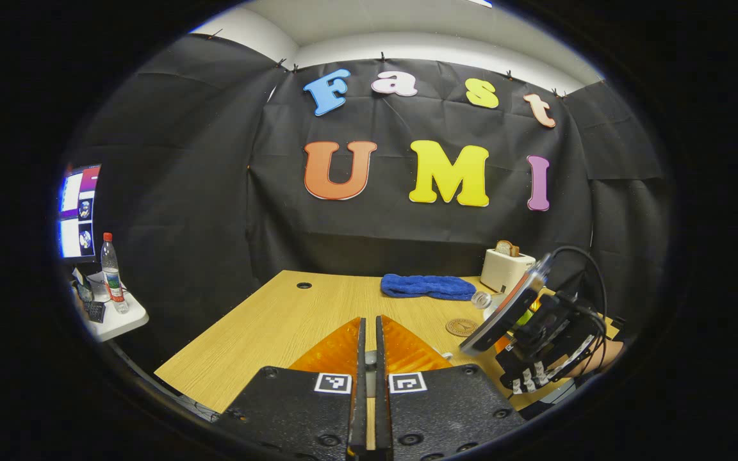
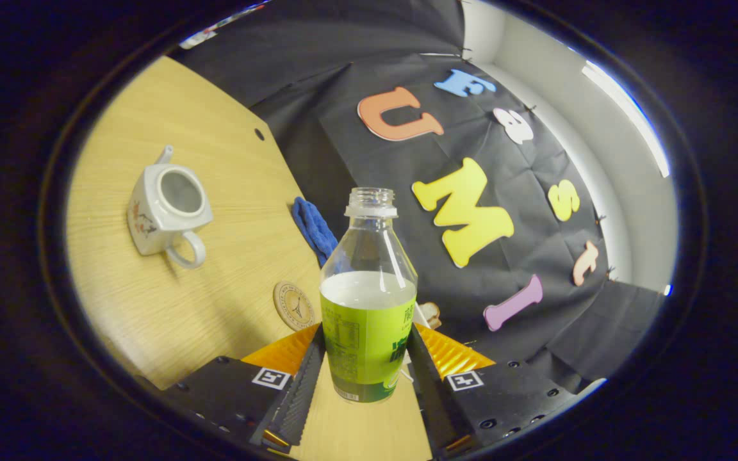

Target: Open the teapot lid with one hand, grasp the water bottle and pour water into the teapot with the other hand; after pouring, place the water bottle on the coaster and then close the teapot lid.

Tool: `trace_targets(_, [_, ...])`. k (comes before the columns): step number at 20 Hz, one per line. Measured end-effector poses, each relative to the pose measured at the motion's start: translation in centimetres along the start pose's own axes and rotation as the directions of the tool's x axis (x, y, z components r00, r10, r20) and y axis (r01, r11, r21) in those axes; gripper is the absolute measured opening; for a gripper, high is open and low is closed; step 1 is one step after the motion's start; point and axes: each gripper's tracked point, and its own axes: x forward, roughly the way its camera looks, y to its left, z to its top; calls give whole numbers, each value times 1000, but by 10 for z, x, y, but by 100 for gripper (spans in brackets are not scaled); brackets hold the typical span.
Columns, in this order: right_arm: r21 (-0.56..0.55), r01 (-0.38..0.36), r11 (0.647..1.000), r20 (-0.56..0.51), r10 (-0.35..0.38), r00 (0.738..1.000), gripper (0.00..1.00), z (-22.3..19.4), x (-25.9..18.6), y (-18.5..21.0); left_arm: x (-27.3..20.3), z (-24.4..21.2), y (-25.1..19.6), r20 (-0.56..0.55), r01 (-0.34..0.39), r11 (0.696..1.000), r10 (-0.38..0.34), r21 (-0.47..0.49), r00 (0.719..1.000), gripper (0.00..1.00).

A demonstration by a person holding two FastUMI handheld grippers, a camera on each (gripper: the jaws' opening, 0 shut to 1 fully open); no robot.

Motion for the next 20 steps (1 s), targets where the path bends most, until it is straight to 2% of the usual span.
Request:
trace_targets(4, [-235, 97, 967, 108, -73, 991, 75, 21, -8, 3, 0, -2, 4, -3, -2, 1000, 2, 4, 1000, 7])
trace_targets(7, [-279, 87, 956, 113, -57, 992, 73, 25, -8, 13, 1, -3, 7, -7, -6, 1000, 6, -1, 1000, 7])
trace_targets(10, [-345, 89, 934, 120, -50, 991, 75, 28, -12, 12, 1, -6, 8, -13, -2, 1000, 2, -1, 1000, 7])
trace_targets(14, [-474, 90, 876, 146, -22, 989, 73, 33, -14, 13, 4, -10, 9, -23, -5, 1000, 5, 12, 1000, 7])
trace_targets(16, [-528, 90, 844, 159, -6, 987, 76, 35, -14, 14, 4, -12, 9, -29, -4, 1000, 5, 18, 1000, 7])
trace_targets(17, [-546, 94, 833, 162, -5, 987, 73, 36, -14, 14, 5, -12, 8, -30, -1, 1000, 2, 21, 1000, 7])
trace_targets(20, [-614, 127, 779, 200, -2, 980, 75, 43, -15, 14, 6, -13, 6, -27, 5, 999, -5, 32, 1000, 7])
